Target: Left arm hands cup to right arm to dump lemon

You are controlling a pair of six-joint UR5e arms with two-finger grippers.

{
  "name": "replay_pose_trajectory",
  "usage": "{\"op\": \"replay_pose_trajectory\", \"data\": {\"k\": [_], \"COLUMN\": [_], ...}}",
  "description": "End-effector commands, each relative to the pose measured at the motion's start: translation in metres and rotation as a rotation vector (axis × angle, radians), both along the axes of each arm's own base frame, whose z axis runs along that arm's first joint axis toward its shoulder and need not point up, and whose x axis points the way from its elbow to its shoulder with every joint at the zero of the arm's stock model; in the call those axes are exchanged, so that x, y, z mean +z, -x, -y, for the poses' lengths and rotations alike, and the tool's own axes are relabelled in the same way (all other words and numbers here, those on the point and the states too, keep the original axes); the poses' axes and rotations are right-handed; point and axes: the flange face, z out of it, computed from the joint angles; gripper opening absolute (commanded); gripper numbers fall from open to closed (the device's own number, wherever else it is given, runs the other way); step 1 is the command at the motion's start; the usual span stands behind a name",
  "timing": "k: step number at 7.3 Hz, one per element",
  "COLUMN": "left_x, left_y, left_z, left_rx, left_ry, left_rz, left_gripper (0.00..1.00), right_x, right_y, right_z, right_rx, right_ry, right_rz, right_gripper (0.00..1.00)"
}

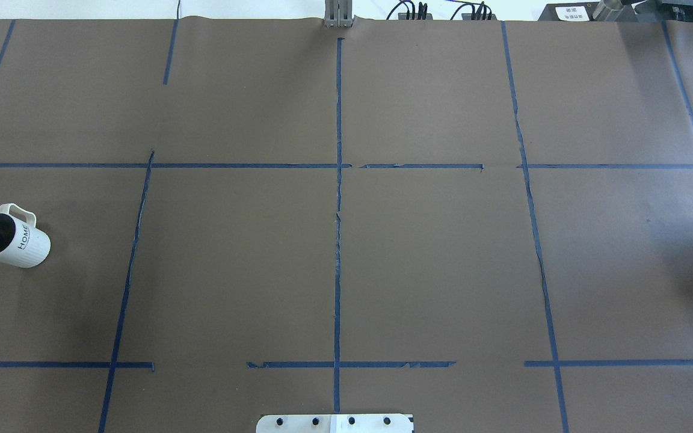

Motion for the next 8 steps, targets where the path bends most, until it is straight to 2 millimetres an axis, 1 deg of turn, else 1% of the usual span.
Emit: {"op": "replay_pose_trajectory", "data": {"k": [1, 2, 3, 5, 6, 7, 8], "left_x": [0.005, 0.005, 0.006, -0.001, -0.009, -0.016, -0.033], "left_y": [-0.004, -0.003, -0.003, 0.001, 0.005, 0.024, 0.021], "left_z": [-0.002, -0.002, -0.002, 0.001, 0.004, 0.016, 0.03], "left_rx": [-0.002, -0.001, -0.001, -0.008, -0.018, -0.068, -0.075], "left_ry": [0.015, 0.012, 0.012, -0.004, -0.015, -0.017, -0.027], "left_rz": [0.012, 0.012, 0.014, 0.007, 0.0, -0.004, -0.016], "left_gripper": [0.2, 0.03, 0.0, 0.0, 0.0, 0.0, 0.0], "right_x": [0.0, 0.001, 0.002, 0.002, -0.003, -0.009, -0.02], "right_y": [0.0, 0.0, 0.0, 0.001, 0.001, 0.001, 0.001], "right_z": [0.0, 0.0, 0.0, 0.0, 0.0, 0.001, 0.008], "right_rx": [0.0, 0.0, 0.0, 0.0, 0.0, -0.003, -0.003], "right_ry": [0.001, 0.003, 0.004, 0.006, -0.003, -0.019, -0.042], "right_rz": [0.006, 0.006, 0.005, 0.013, 0.013, 0.016, 0.016], "right_gripper": [1.0, 1.0, 1.0, 1.0, 1.0, 1.0, 1.0]}}
